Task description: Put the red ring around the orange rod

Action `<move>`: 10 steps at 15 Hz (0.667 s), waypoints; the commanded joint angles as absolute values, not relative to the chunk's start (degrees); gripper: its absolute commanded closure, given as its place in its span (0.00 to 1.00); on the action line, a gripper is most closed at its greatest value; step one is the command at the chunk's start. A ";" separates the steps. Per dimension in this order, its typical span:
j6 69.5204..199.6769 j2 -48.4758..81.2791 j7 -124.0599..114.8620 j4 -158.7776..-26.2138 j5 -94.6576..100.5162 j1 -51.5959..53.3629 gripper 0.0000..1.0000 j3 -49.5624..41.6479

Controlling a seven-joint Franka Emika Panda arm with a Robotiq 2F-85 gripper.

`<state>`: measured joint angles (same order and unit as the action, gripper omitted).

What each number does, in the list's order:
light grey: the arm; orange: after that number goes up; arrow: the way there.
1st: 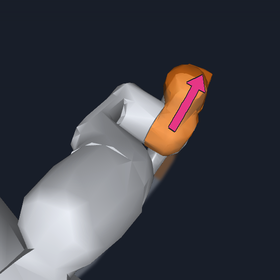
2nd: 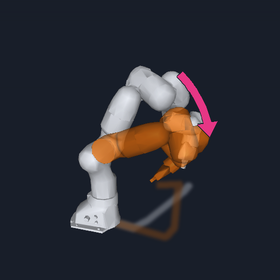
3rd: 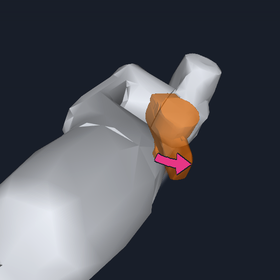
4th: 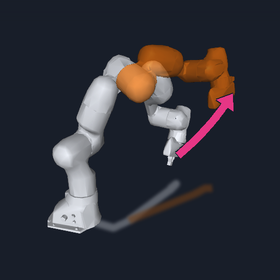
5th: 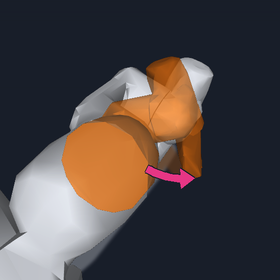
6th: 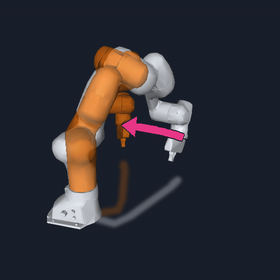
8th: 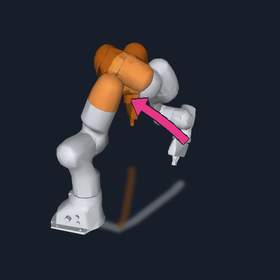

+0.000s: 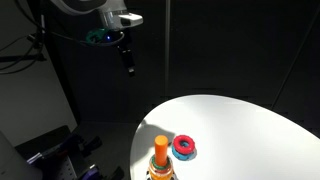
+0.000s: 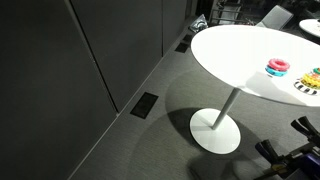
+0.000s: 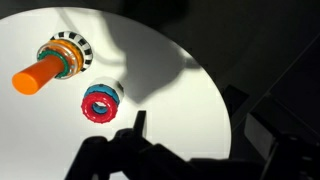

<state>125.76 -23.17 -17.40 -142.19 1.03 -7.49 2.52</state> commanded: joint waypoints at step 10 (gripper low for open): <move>136.39 -7.30 -17.04 -136.25 7.75 -11.86 0.00 -5.03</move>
<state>135.94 -11.15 -17.24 -139.50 5.75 -11.10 -3.69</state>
